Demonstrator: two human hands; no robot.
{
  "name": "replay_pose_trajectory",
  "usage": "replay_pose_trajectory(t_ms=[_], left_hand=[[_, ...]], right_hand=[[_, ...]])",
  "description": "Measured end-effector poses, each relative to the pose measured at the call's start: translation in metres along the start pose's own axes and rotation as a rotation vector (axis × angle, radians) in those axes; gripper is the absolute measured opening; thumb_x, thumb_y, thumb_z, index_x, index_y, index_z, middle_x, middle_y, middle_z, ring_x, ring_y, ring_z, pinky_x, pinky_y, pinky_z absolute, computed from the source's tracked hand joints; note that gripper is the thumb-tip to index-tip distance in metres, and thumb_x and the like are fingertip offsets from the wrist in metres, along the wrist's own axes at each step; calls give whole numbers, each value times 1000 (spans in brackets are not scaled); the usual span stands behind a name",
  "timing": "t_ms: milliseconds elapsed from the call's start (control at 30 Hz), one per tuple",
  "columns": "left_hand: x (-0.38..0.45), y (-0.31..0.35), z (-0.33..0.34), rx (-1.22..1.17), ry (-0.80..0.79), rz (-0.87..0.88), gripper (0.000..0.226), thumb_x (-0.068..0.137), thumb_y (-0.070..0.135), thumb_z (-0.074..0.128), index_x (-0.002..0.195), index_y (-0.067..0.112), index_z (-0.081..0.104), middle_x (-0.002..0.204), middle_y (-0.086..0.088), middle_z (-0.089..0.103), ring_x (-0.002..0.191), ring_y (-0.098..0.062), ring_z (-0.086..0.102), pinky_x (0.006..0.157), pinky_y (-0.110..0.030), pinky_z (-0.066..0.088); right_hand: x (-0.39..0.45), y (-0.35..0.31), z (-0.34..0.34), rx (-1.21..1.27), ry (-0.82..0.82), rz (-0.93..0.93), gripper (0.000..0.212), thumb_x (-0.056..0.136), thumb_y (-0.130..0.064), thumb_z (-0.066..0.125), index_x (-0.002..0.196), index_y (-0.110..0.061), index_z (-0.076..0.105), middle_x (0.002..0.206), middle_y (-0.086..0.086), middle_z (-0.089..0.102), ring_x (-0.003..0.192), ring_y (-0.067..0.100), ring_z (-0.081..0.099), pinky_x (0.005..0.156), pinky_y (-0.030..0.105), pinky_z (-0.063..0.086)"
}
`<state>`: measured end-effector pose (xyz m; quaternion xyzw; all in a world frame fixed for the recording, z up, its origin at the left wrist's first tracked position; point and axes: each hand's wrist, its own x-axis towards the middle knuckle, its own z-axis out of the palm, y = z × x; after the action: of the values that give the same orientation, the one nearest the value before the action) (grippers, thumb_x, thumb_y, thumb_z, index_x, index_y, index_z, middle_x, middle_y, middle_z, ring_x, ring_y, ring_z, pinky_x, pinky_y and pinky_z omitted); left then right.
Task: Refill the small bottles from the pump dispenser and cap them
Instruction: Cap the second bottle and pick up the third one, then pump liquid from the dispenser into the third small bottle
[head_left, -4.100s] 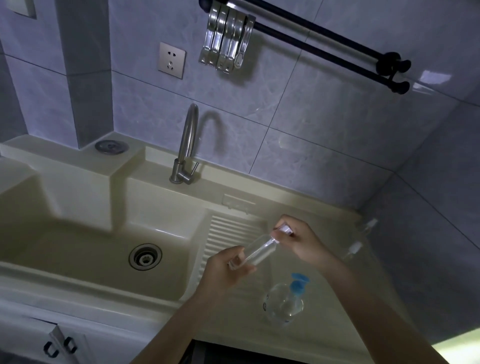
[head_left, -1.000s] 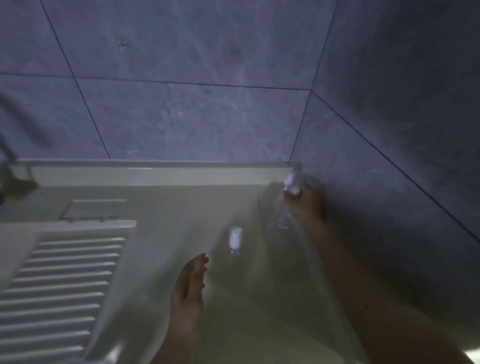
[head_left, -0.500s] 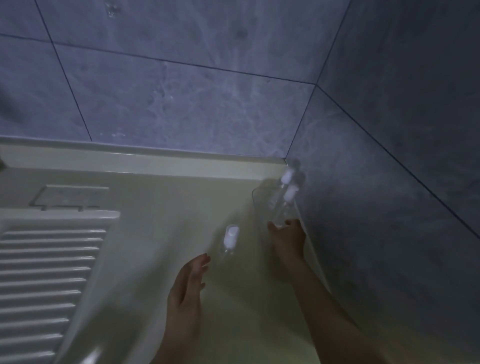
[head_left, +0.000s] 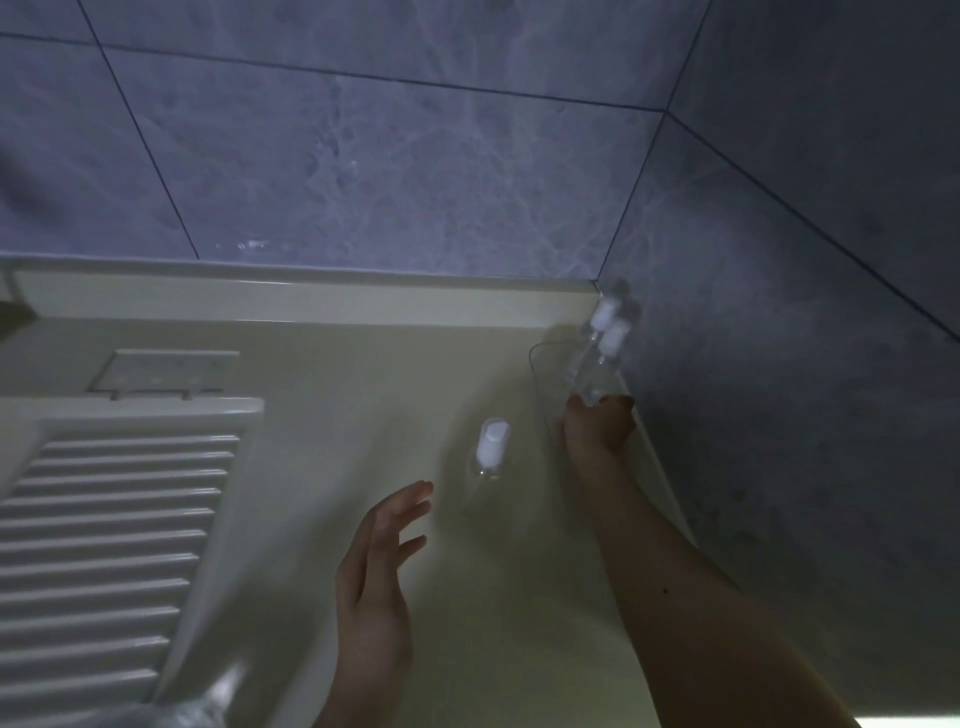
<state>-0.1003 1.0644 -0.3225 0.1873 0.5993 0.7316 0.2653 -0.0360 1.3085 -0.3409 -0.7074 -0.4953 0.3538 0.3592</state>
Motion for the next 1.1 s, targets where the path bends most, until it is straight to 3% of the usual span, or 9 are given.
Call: replay_pose_trajectory(t_ms=[267, 400, 500, 633, 700, 867, 967, 1033, 1100], left_hand=[[-4, 0, -5, 2, 19, -13, 48, 76, 55, 37, 93, 26, 72, 106, 3, 70, 104, -15, 64, 86, -42, 50], [-8, 2, -2, 2, 32, -26, 54, 75, 57, 37, 96, 19, 69, 105, 5, 71, 103, -14, 64, 87, -42, 50], [-13, 6, 3, -4, 37, -25, 57, 74, 58, 36, 98, 17, 68, 104, 7, 70, 103, -12, 63, 87, -39, 50], [-23, 22, 9, -32, 43, -35, 57, 73, 60, 38, 97, 18, 68, 103, 9, 70, 100, -11, 64, 84, -36, 50], [-28, 31, 9, -20, 40, -29, 49, 79, 54, 40, 97, 19, 68, 103, 9, 71, 99, -10, 64, 84, -36, 50], [-38, 51, -1, 46, 41, -26, 43, 85, 45, 32, 97, 22, 67, 102, 11, 70, 99, -9, 63, 83, -34, 49], [-49, 60, -9, 86, 57, -18, 37, 89, 43, 38, 94, 22, 68, 102, 10, 70, 98, -11, 64, 80, -32, 48], [-56, 63, -13, 122, 69, -16, 26, 98, 27, 44, 93, 20, 68, 100, 9, 69, 99, -14, 63, 79, -31, 48], [-63, 62, -17, 173, 91, 3, 24, 97, 10, 46, 93, 18, 68, 99, 8, 67, 100, -19, 63, 81, -35, 49]], right_hand=[[-6, 0, 8, 147, -17, 99, 36, 82, -10, 60, 111, 7, 48, 112, 27, 62, 102, 40, 64, 85, 45, 52], [-24, 1, -2, 194, -92, -59, 17, 93, -21, 53, 89, -4, 56, 91, 17, 66, 91, 33, 62, 76, 33, 44], [-52, -3, -11, 397, -231, -216, 31, 95, -40, 46, 76, -16, 52, 73, -2, 62, 71, 17, 56, 70, 31, 43], [-89, -9, -28, 381, -502, -535, 60, 77, -54, 45, 119, -11, 52, 104, -27, 59, 99, -4, 56, 83, 12, 44], [-99, -9, -31, 285, -613, -576, 62, 76, -49, 57, 127, -17, 45, 112, -17, 58, 107, -1, 54, 86, 12, 45], [-114, -10, -35, -86, -659, -547, 14, 90, -25, 60, 97, -14, 57, 89, 0, 63, 85, 17, 62, 72, 23, 44], [-119, -8, -39, -165, -616, -546, 16, 90, -27, 60, 88, -11, 58, 83, 3, 64, 81, 18, 62, 72, 24, 43], [-125, -12, -42, -45, -627, -366, 24, 90, -29, 61, 85, -6, 60, 80, 9, 69, 71, 19, 64, 69, 27, 48], [-134, -18, -48, 231, -671, -85, 30, 93, -30, 59, 84, -1, 60, 65, 9, 70, 50, 14, 63, 50, 24, 52]])
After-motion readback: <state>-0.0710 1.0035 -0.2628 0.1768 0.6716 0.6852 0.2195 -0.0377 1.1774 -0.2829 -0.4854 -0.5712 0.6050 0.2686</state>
